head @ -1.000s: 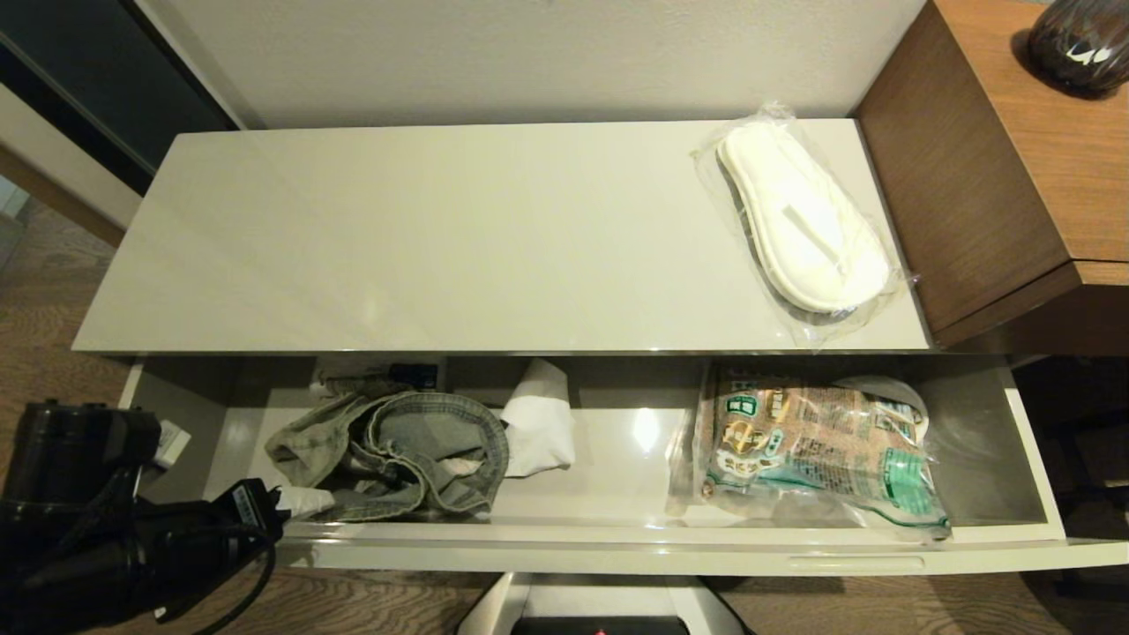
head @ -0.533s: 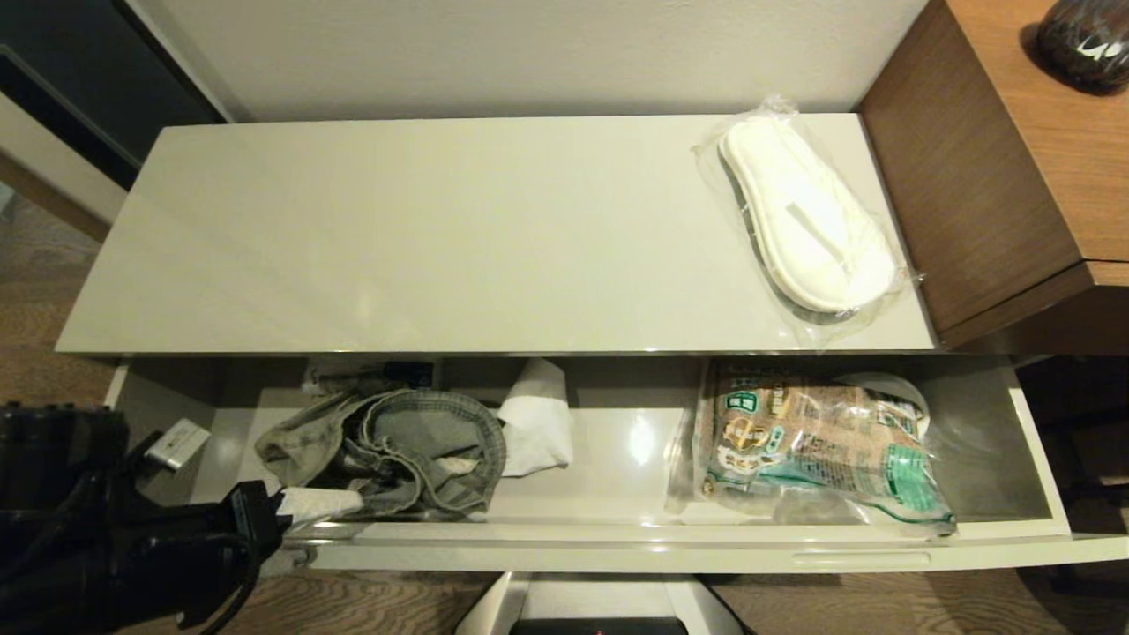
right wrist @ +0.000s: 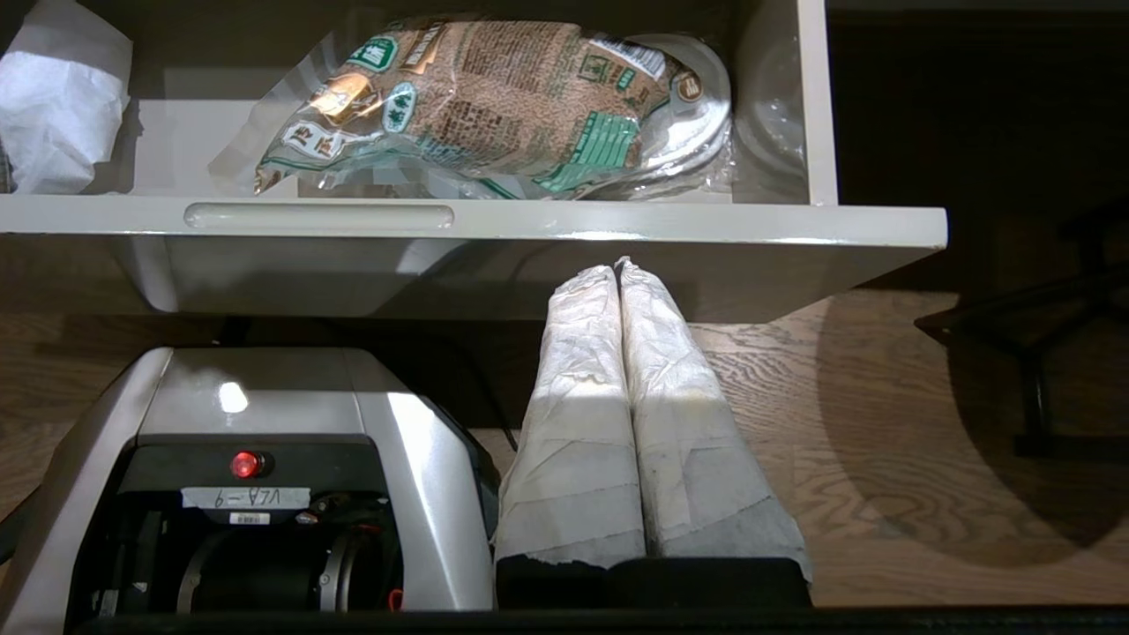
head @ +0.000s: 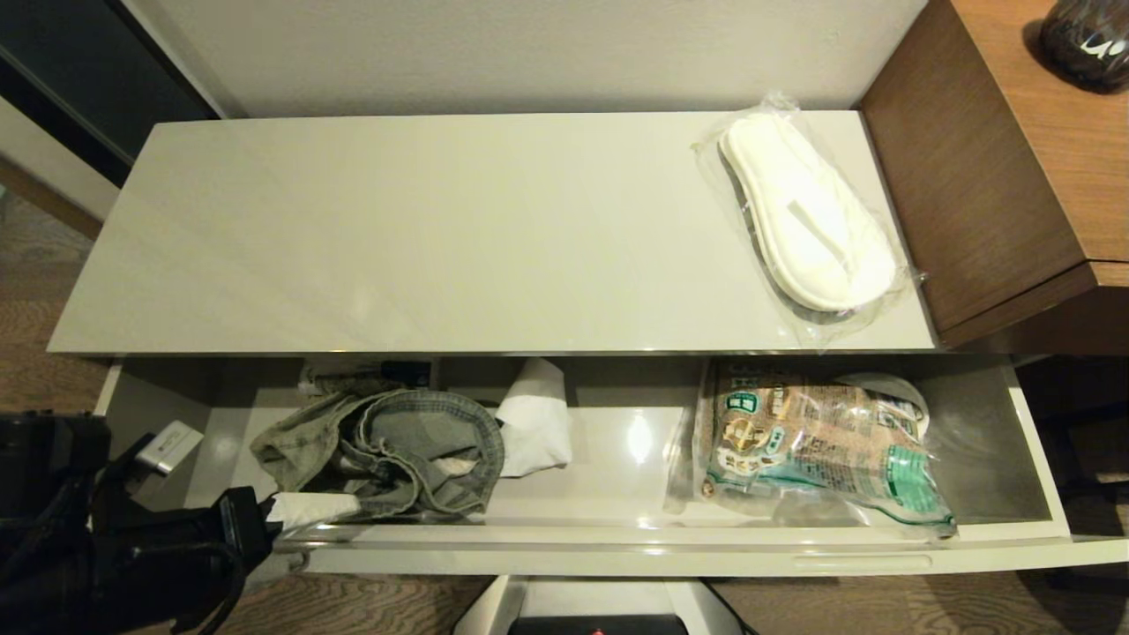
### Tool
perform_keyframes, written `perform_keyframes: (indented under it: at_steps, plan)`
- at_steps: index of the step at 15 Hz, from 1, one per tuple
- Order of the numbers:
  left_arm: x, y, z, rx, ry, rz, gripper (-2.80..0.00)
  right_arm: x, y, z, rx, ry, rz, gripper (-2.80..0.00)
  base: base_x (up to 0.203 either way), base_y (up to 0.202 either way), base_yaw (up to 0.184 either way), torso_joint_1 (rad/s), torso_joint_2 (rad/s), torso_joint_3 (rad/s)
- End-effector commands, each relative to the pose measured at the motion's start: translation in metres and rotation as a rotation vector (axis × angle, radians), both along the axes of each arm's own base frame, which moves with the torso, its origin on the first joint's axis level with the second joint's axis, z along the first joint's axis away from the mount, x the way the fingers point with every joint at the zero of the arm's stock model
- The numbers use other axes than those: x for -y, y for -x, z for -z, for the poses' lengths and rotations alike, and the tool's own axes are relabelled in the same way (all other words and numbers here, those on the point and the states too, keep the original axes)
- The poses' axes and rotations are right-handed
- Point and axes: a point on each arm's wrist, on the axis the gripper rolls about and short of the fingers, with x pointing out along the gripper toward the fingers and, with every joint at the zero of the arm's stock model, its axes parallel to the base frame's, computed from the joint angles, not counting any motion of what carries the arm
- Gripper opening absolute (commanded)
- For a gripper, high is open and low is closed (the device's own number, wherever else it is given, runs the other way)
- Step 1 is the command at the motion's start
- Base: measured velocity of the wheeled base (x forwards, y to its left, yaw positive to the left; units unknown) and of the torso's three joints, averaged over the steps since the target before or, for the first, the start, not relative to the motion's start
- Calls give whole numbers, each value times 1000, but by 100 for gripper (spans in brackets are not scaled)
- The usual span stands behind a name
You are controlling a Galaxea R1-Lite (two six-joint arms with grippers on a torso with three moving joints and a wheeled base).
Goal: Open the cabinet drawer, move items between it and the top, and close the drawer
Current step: Take out the shorts from the drawer
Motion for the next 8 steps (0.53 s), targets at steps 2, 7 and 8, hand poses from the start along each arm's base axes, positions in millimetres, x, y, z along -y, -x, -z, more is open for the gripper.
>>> perform_keyframes:
  at_steps: [2,7,8]
  plan:
    - [-1,4,-10,31,-3,-4,0,0,0,0,-1,0,0,-280,0,0,0,0,0,0]
    - [-3,25,-44,88,-83,16,0,0,0,0,-3,-4,2,-280,0,0,0,0,0,0]
    - [-3,25,-45,89,-87,18,0,0,0,0,-3,-7,0,-280,0,0,0,0,0,0]
